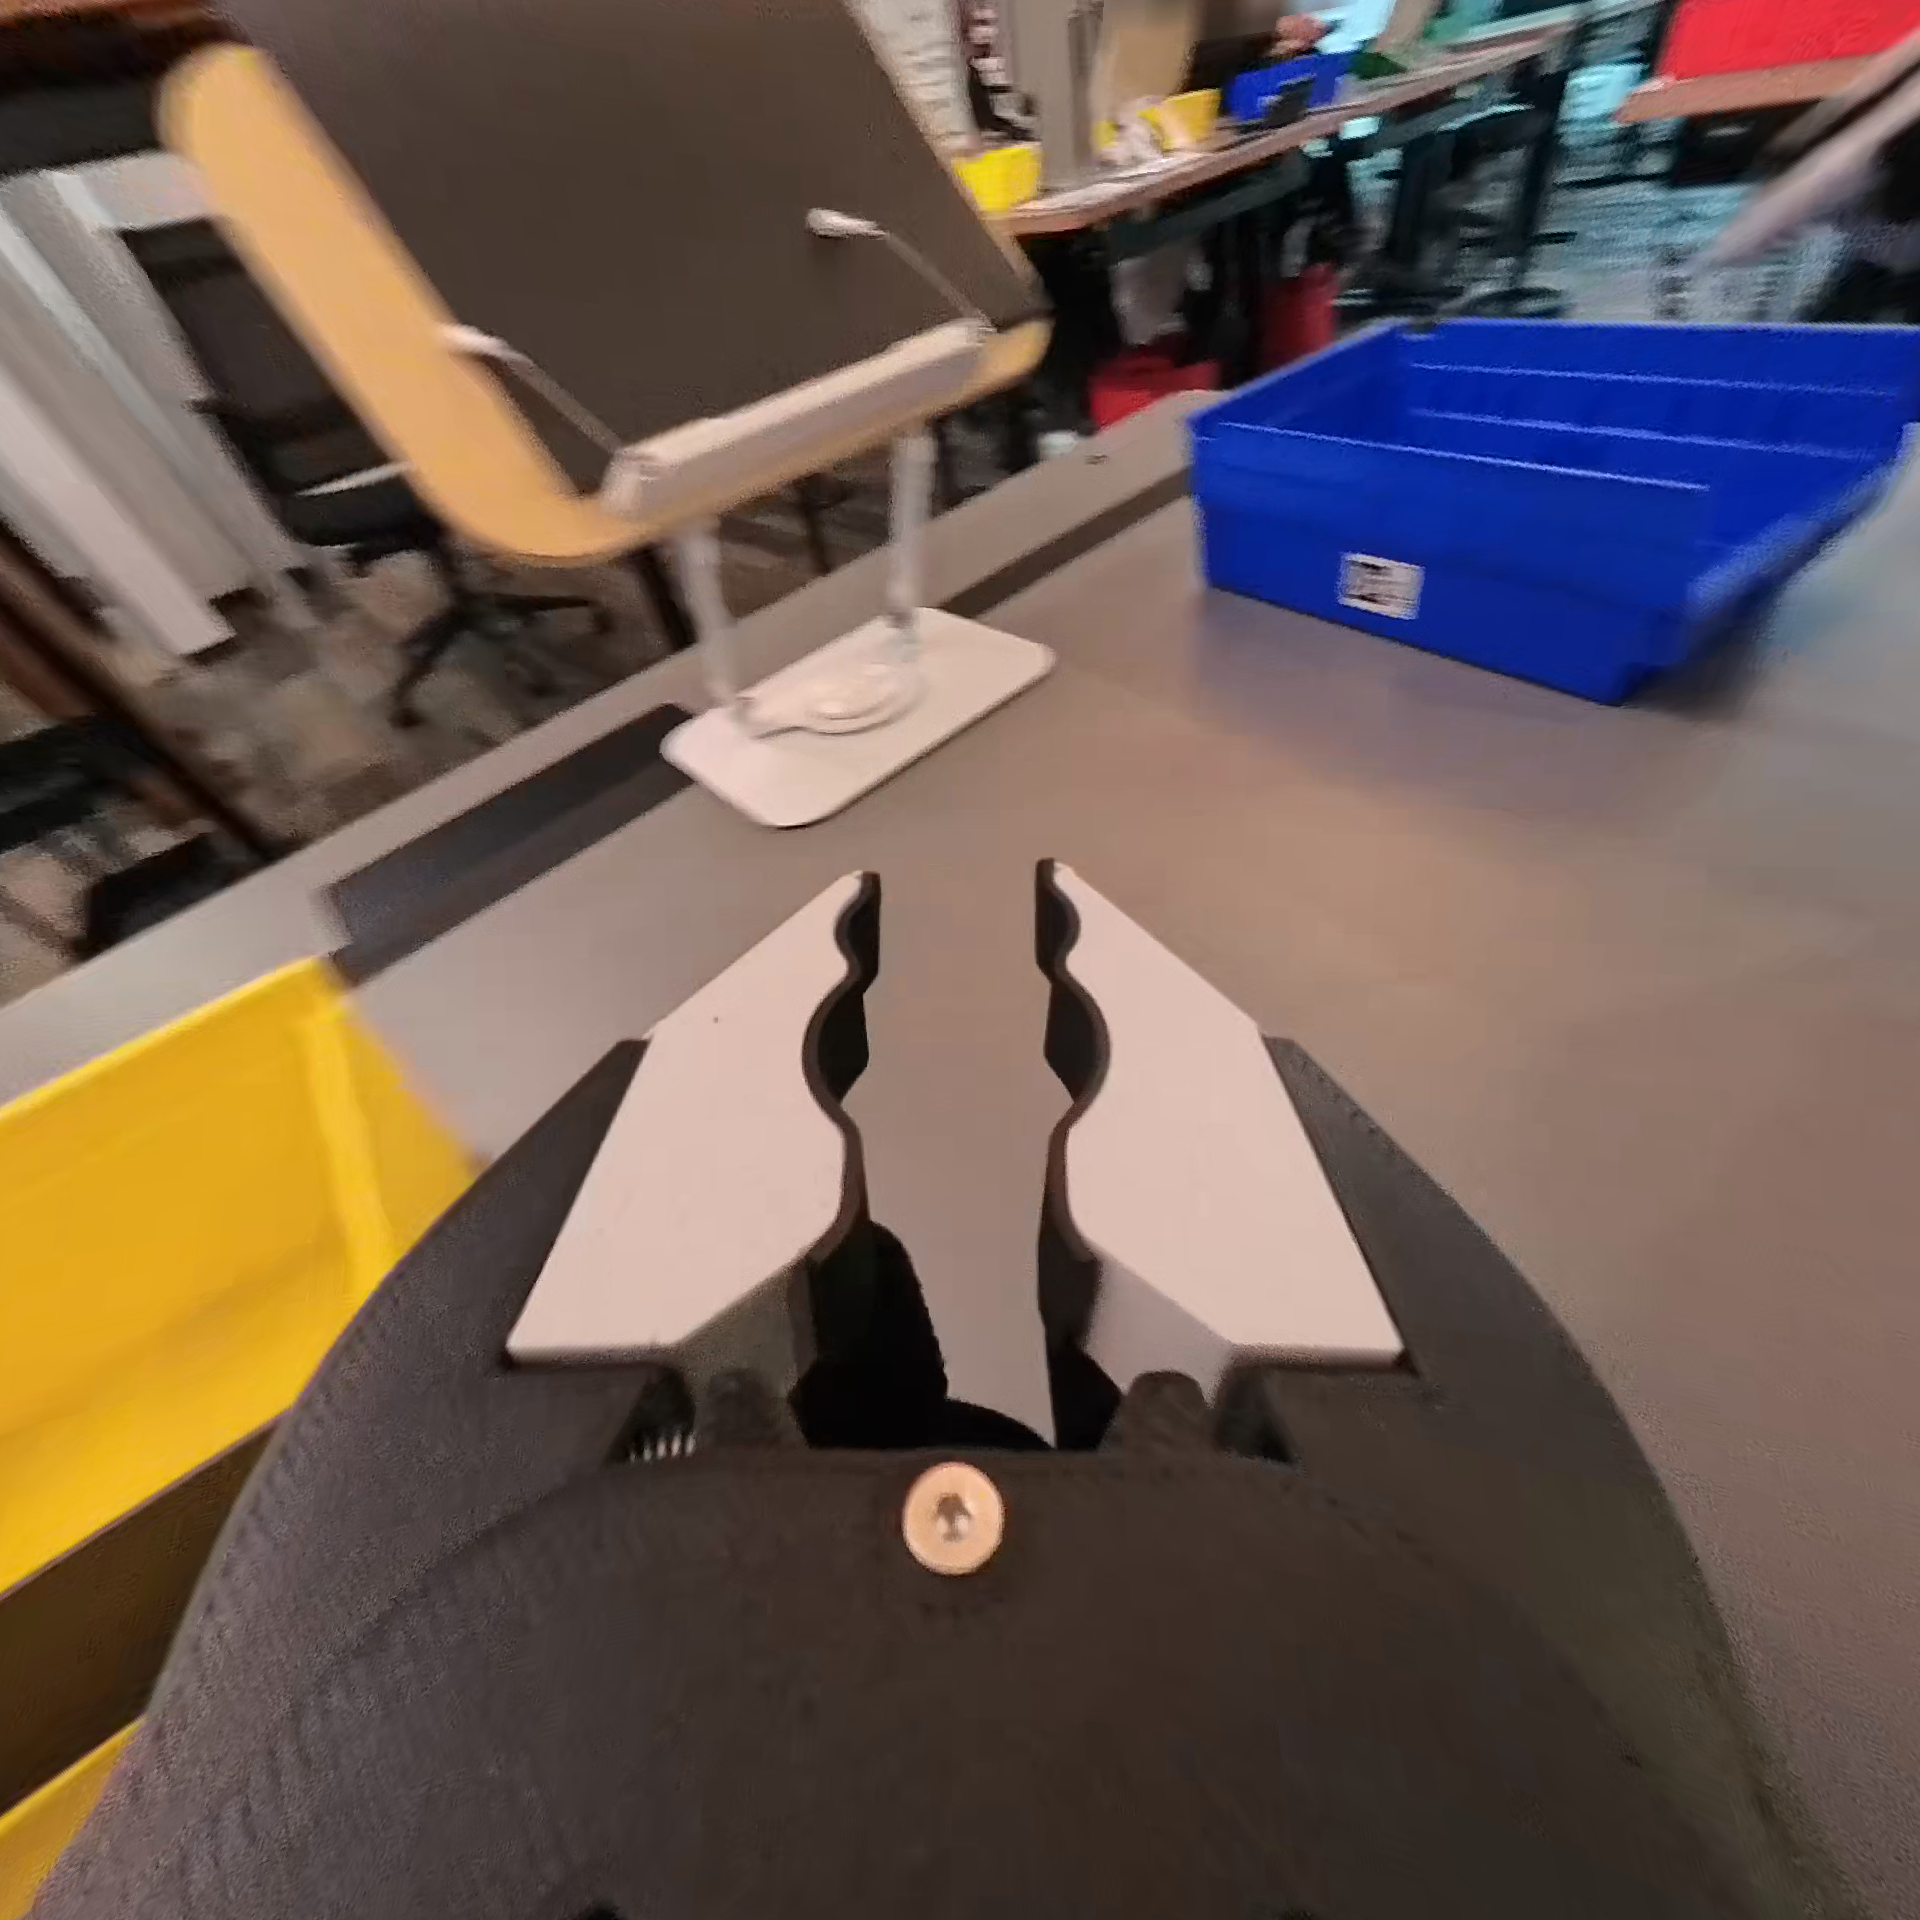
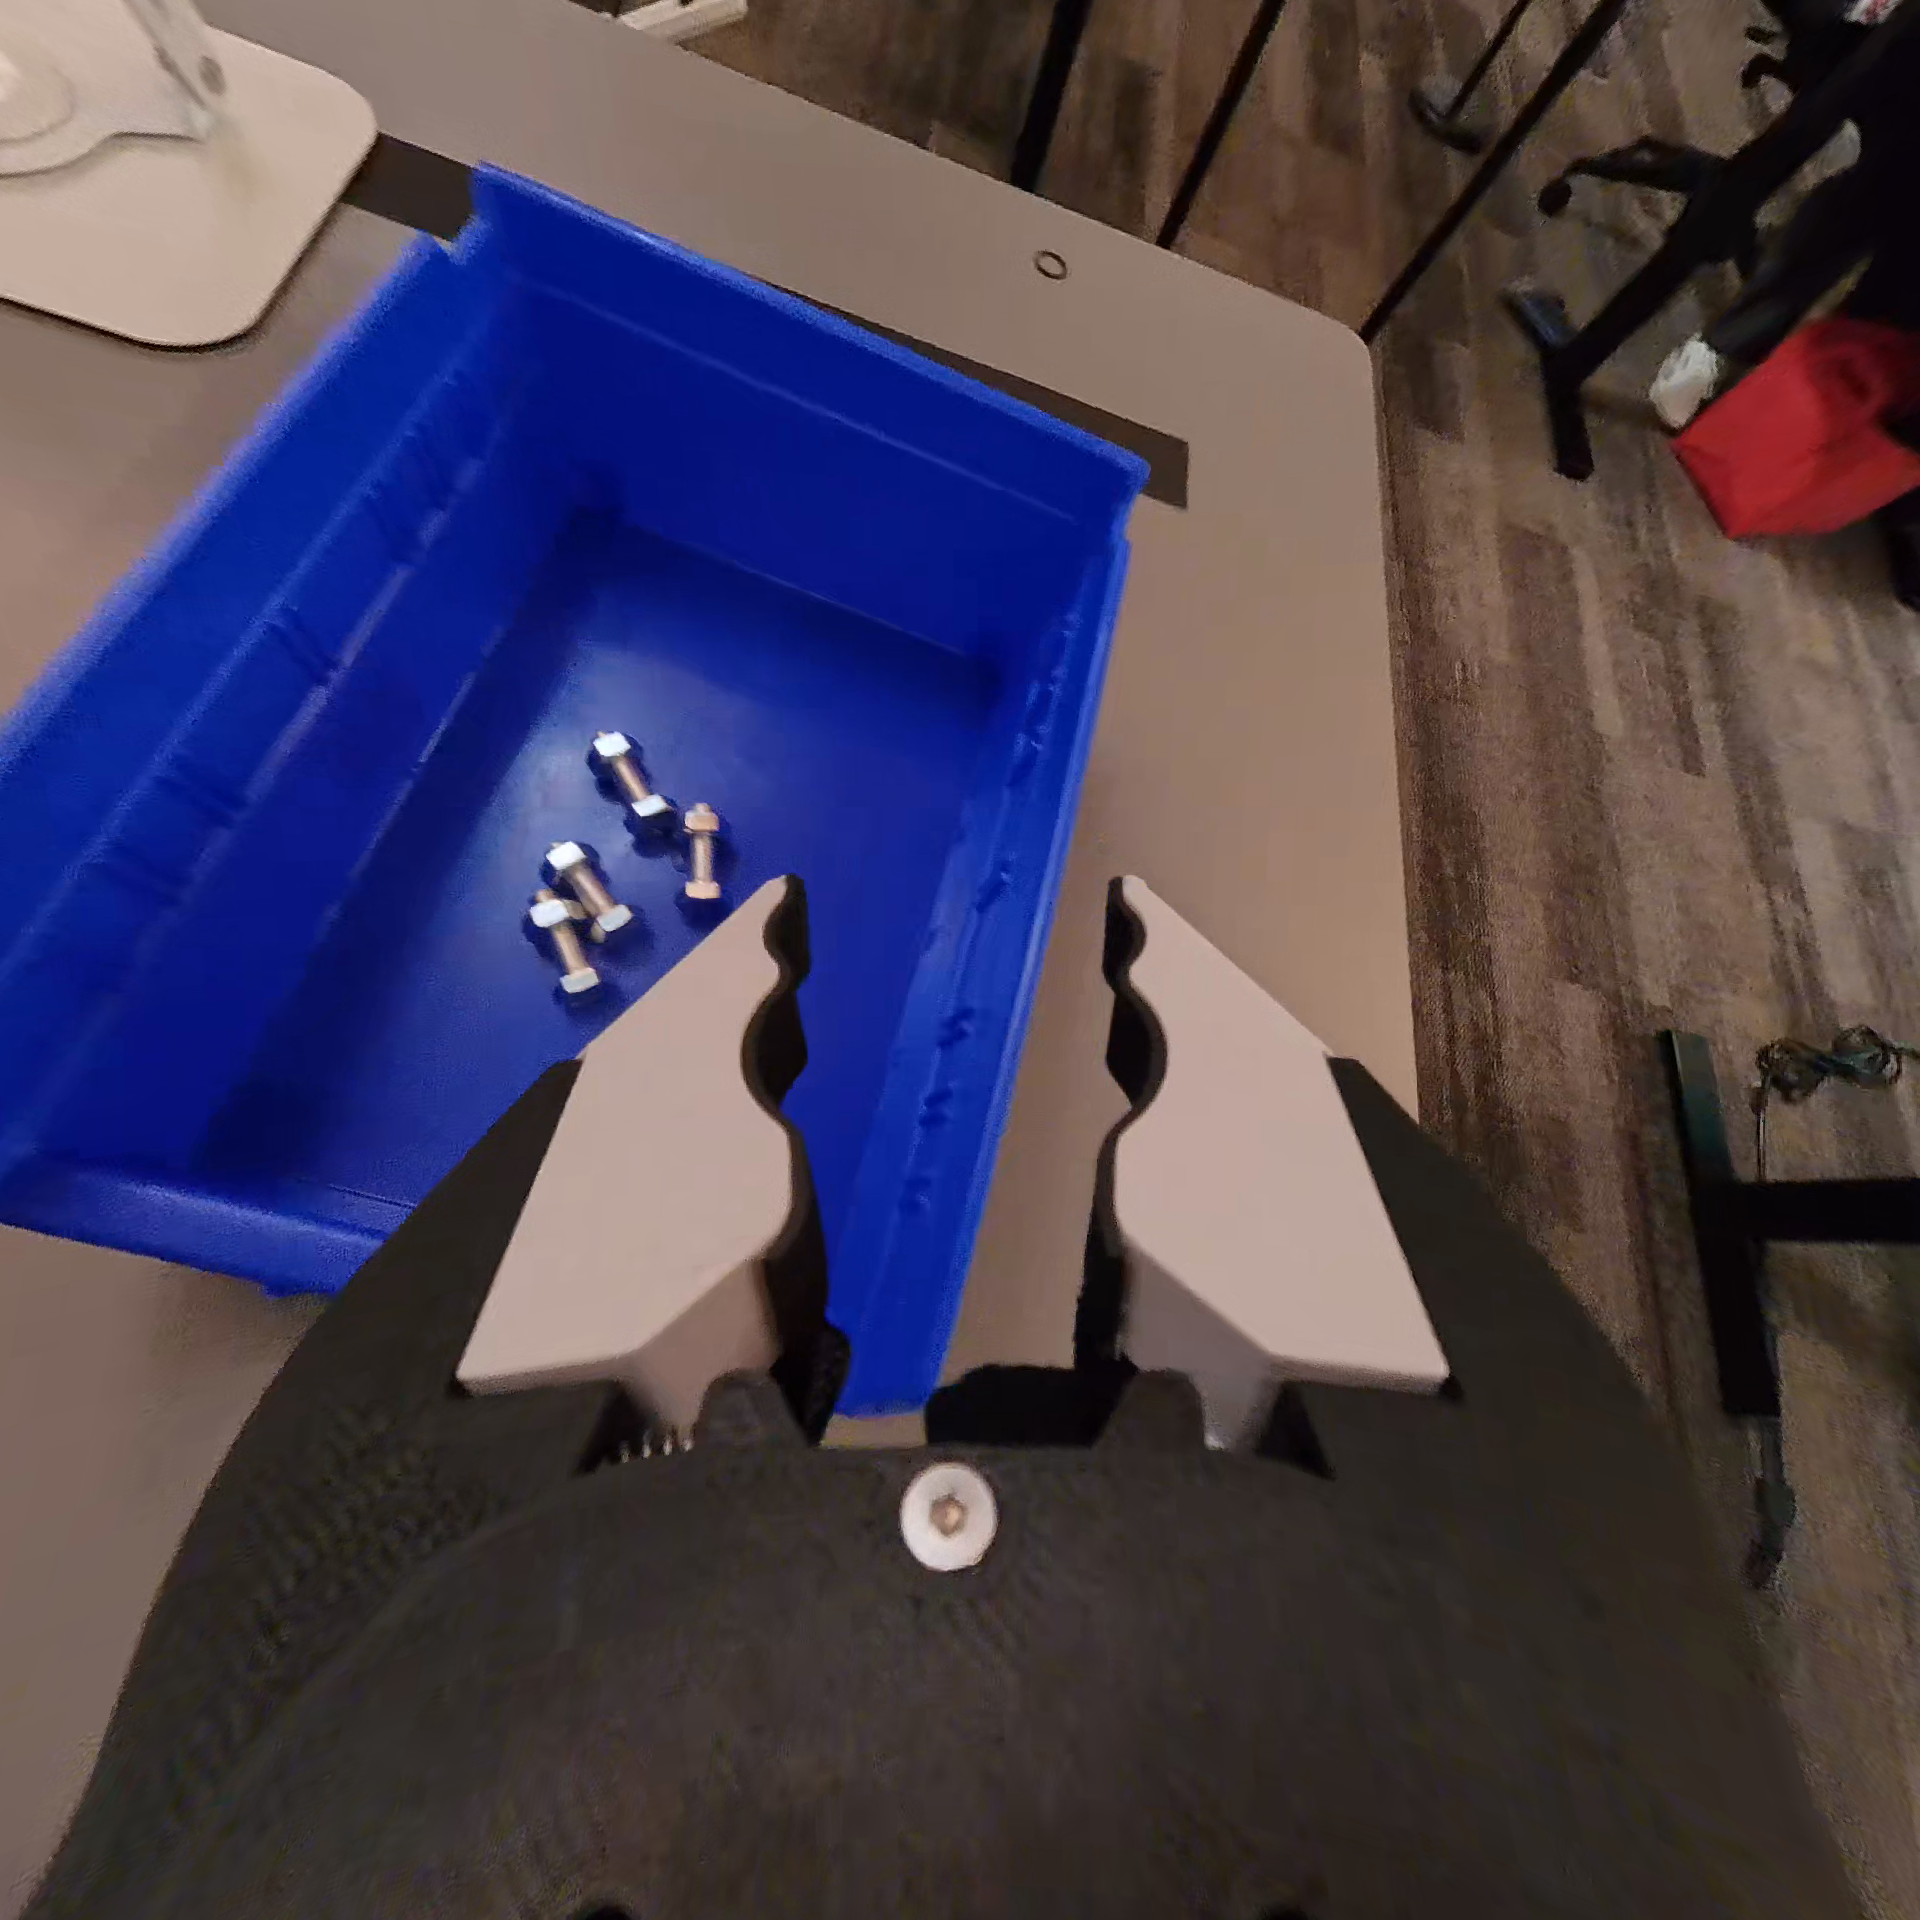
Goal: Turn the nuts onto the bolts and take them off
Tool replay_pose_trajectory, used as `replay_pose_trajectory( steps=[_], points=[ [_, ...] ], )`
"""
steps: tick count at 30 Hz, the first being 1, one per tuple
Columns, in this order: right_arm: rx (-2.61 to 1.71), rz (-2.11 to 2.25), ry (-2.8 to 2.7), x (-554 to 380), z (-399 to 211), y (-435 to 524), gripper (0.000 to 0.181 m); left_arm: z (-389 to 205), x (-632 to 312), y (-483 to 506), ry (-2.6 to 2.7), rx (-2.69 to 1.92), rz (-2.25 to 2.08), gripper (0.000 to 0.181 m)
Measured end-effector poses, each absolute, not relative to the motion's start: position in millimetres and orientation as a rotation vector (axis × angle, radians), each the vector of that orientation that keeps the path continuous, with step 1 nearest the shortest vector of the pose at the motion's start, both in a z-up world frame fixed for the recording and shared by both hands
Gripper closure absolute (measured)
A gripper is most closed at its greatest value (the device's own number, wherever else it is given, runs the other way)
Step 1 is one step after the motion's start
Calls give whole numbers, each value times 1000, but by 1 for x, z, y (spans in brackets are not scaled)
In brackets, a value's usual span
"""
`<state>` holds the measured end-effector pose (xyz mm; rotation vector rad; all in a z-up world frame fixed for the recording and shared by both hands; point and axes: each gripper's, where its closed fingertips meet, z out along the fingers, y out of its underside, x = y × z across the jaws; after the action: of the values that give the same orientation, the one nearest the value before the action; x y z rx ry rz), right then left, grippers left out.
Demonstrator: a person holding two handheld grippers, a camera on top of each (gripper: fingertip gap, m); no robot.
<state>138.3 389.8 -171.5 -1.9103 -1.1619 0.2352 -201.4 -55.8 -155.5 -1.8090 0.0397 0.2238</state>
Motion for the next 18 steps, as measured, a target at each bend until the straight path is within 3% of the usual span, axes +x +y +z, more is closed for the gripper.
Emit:
replay_pose_trajectory(
  steps=[6,18],
  points=[
    [-1984,225,-1139,167,-199,397,108,-142,-322,-137,-318,-1857,512,125],
    [-2070,318,-1169,162,-241,389,112,-212,-439,-286,-847,-1947,769,94]
  ],
)
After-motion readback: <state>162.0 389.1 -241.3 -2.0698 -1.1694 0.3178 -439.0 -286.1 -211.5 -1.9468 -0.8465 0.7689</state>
